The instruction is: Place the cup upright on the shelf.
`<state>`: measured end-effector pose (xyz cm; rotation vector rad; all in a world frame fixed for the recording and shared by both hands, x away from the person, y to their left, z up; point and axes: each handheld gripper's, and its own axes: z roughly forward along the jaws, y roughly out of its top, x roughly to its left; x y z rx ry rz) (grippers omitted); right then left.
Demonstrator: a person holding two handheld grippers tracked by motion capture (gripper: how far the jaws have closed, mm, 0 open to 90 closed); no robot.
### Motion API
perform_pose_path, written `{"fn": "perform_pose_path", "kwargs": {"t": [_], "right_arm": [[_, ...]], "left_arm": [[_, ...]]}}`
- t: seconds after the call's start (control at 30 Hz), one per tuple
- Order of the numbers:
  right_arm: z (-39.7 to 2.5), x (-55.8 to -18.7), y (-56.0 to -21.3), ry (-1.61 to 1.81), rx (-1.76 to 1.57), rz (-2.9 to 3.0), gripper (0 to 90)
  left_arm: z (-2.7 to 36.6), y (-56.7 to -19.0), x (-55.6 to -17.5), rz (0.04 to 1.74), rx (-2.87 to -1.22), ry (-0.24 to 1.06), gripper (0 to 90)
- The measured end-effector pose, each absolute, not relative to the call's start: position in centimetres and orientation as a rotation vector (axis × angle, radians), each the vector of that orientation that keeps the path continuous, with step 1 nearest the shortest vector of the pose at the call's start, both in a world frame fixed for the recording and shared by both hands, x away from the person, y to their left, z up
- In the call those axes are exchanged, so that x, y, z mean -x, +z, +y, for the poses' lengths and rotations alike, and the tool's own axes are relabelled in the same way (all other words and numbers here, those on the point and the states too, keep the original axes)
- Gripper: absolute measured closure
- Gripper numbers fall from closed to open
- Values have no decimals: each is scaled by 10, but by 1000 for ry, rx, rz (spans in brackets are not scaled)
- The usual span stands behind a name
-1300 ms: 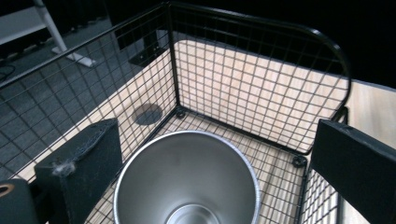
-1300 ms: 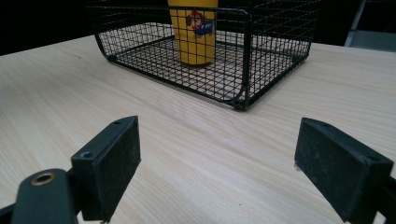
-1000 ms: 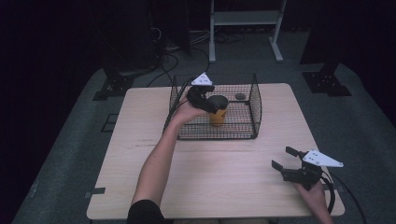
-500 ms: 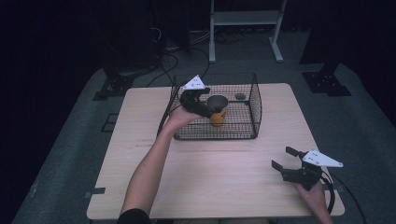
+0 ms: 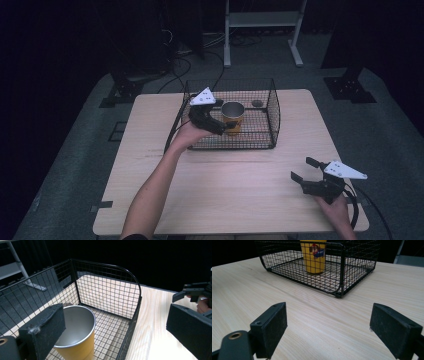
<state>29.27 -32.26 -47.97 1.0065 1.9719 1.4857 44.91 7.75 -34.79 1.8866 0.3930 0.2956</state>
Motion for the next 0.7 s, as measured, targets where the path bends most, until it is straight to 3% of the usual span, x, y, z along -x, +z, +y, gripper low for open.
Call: {"fn": "perform_pose_path", "kwargs": {"t": [0.7], "right_arm": [[-322,-292,-480,1473,-1007,1973,133]], "left_arm": [[94,-362,-421,405,-1857,300,16]]}}
